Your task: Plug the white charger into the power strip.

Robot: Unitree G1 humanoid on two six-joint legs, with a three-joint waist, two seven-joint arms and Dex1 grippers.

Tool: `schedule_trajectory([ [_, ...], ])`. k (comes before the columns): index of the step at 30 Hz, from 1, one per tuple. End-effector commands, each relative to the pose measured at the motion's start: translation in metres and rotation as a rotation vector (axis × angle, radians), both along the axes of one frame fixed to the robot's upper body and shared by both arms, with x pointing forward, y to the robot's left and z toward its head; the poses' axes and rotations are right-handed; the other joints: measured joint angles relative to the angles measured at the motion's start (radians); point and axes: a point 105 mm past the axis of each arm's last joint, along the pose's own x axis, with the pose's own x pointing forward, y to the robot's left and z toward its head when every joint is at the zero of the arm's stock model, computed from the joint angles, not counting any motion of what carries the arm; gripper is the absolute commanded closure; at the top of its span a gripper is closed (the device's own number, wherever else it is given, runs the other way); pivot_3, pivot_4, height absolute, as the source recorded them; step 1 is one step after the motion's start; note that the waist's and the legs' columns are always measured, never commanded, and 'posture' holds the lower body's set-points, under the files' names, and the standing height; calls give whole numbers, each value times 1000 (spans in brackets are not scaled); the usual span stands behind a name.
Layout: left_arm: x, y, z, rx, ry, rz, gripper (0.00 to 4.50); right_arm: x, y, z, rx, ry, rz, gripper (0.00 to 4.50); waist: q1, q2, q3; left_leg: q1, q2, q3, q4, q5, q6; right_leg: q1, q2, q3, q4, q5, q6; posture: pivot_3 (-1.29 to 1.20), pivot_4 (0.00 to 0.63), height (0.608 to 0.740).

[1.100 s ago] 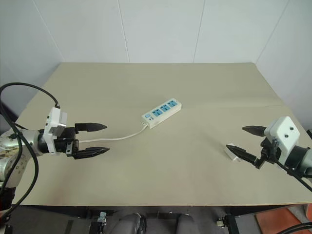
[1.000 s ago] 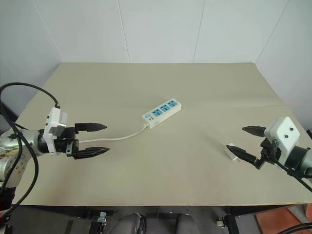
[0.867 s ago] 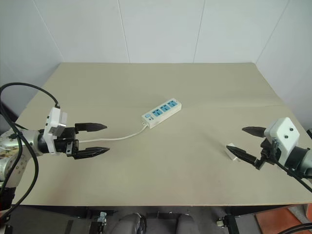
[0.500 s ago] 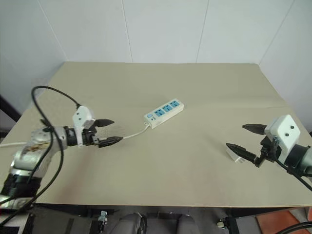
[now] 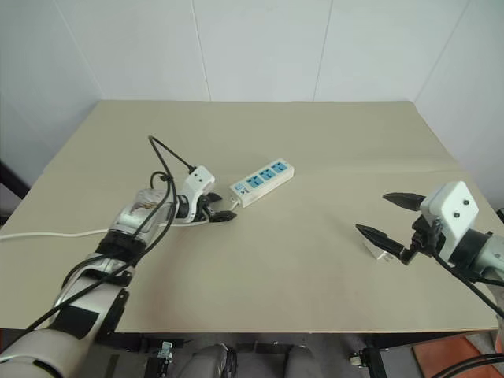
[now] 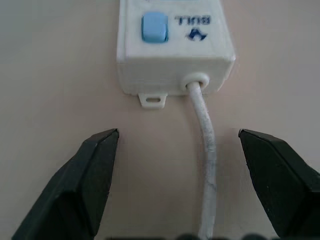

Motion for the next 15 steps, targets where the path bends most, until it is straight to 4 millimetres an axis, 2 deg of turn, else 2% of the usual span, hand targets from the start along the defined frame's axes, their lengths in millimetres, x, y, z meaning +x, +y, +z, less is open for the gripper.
schedule_trajectory([
  [1,4,1,-3,26,-5,8,1524,-5,3,9,7,-38,3,0,2,0,0,0,0,0,0,0,0,0,0,0,0,0,0,0,150,740],
  [10,-8,-3,-3,-1,-9,-73,4480,-4,4,7,13,-31,4,0,3,0,0,0,0,0,0,0,0,0,0,0,0,0,0,0,150,740],
  [13,-37,-3,3,-40,-34,-252,4480,-4,4,7,14,-29,7,0,-5,1,0,0,0,0,0,0,0,0,0,1,0,0,0,0,150,740],
  [15,-67,7,0,-10,-65,-408,4480,-5,4,6,15,-24,7,0,-12,1,0,0,2,0,-1,0,0,-1,0,1,0,0,0,0,150,740],
])
